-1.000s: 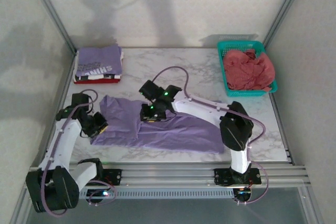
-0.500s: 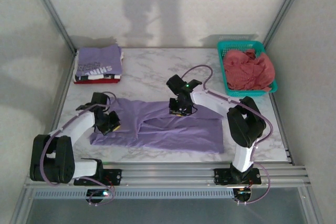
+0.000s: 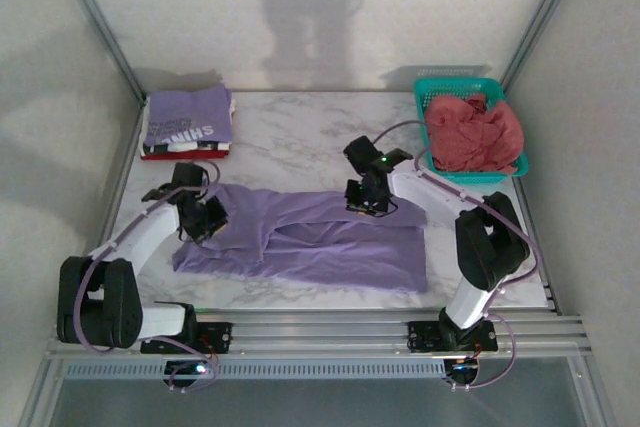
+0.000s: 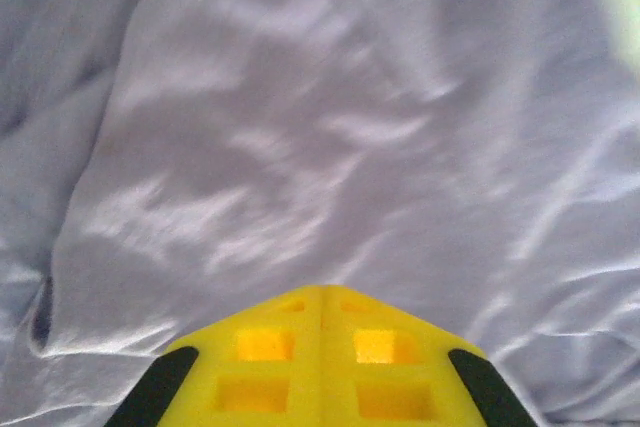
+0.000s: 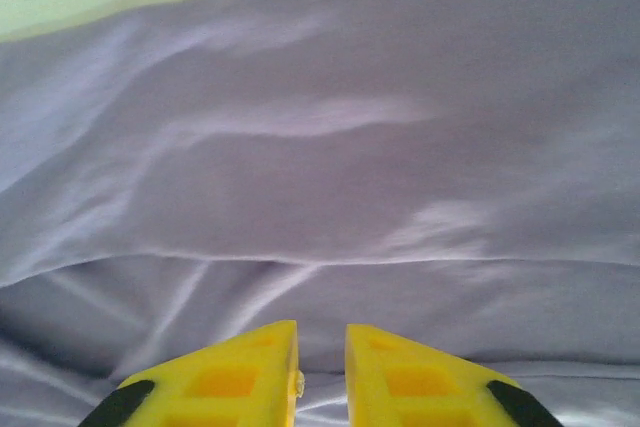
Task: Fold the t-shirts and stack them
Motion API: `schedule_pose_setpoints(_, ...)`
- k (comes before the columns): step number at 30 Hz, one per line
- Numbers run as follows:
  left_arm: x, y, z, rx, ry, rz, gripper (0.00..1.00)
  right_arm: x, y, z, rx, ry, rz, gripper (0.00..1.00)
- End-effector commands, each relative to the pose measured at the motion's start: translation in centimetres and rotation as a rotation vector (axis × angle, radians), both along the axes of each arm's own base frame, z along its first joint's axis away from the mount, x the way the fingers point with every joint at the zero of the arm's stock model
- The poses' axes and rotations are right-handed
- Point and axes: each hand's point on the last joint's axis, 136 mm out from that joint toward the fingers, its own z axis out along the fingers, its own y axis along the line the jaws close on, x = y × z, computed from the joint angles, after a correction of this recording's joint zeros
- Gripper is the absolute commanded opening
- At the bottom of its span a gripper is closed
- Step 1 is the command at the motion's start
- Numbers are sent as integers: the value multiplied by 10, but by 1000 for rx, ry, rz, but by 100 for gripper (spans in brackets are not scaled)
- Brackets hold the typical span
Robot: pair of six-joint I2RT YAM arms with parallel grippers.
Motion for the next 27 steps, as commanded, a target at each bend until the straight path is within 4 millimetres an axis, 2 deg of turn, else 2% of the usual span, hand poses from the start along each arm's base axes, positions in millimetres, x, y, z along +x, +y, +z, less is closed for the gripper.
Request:
schedule_pose_setpoints(1, 1, -1, 2, 28, 13, -10, 0, -4, -23, -9, -34, 11, -33, 16)
schedule_pose_setpoints(4, 4, -17, -20, 0, 52, -53, 0, -7, -39, -28, -27, 48, -84, 8)
schedule_pose_setpoints(7, 8, -29, -31, 21, 60, -86, 0, -8, -48, -43, 16, 70, -129, 3)
schedule_pose_setpoints(12, 8, -35, -51, 70, 94, -122, 0, -15, -58, -58, 6, 92, -167, 1)
schedule_pose_setpoints(17, 11, -44, -70, 53, 107, -151, 0, -35, -83, -74, -80, 140, -258, 1)
schedule_pose_setpoints(21, 25, -56, -78, 41, 109, -183, 0, -52, -100, -79, -118, 154, -354, 0)
schedule_pose_setpoints(24, 35, -63, -86, 57, 148, -211, 0, -64, -106, -78, -59, 107, -459, 0)
schedule_pose_setpoints(27, 55, -75, -86, 62, 124, -230, 0, -74, -114, -71, -50, 83, -505, 0)
